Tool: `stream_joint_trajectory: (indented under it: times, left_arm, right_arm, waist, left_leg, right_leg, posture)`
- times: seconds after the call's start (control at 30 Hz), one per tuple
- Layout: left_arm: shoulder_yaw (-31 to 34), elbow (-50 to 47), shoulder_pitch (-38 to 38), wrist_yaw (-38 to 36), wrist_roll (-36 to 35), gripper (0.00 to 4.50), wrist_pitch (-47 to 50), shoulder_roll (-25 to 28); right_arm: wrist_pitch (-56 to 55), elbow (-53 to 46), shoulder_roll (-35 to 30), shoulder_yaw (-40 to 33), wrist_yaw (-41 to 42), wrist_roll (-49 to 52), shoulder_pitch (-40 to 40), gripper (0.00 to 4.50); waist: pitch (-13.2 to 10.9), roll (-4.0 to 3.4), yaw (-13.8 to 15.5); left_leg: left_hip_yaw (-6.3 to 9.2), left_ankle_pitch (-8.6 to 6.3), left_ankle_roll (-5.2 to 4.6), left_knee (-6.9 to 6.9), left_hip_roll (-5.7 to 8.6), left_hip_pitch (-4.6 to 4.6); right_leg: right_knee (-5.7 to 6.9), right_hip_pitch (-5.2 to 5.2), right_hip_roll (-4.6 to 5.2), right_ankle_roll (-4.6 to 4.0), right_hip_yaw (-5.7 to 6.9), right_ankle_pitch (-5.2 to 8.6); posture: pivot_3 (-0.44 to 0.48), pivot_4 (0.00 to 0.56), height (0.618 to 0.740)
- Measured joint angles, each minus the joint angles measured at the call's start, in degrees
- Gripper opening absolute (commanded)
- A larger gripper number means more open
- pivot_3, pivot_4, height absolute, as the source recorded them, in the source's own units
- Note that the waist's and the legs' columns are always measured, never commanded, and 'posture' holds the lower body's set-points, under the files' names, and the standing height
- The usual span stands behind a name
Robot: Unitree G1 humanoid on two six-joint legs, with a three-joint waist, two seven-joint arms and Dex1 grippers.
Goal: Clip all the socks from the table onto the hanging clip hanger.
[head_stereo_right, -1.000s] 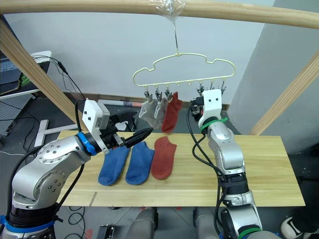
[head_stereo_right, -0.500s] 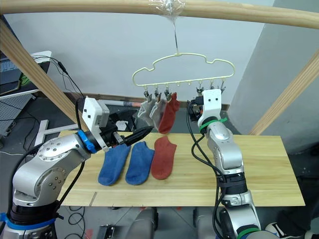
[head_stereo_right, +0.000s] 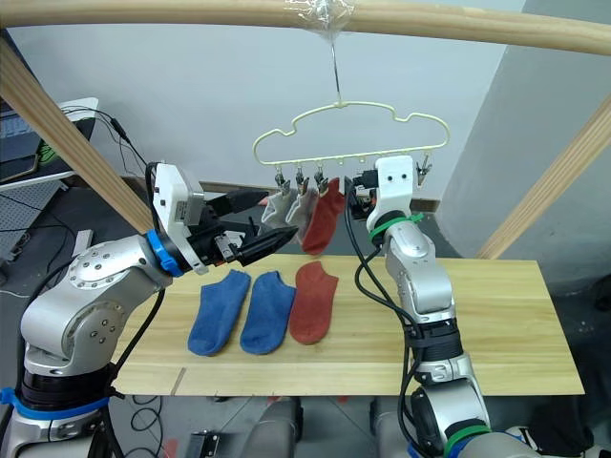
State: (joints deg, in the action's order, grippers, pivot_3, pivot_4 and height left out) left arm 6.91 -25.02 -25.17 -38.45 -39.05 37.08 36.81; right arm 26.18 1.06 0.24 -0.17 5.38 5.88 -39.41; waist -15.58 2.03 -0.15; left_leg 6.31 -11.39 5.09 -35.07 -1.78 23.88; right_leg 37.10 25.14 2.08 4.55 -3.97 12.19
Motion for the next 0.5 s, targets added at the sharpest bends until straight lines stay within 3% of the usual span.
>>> stream_joint_trajectory:
  times: [0.5]
  left_arm:
    - [-0.1, 0.1, -4.2, 0.3, -1.4, 4.50, 0.3, -1.2]
  right_arm:
    - [-1.7, 0.4, -0.2, 0.0, 0.6, -0.1, -0.7, 3.62]
  waist:
    - [0.0, 0.00, 0.0]
  left_leg:
    - [0.01, 0.00, 0.00, 0.00, 0.00, -0.01]
  right_leg:
    - [0.02, 0.01, 0.00, 0.00, 0.00, 0.00]
  posture:
    - [0.148, 0.208, 0.740]
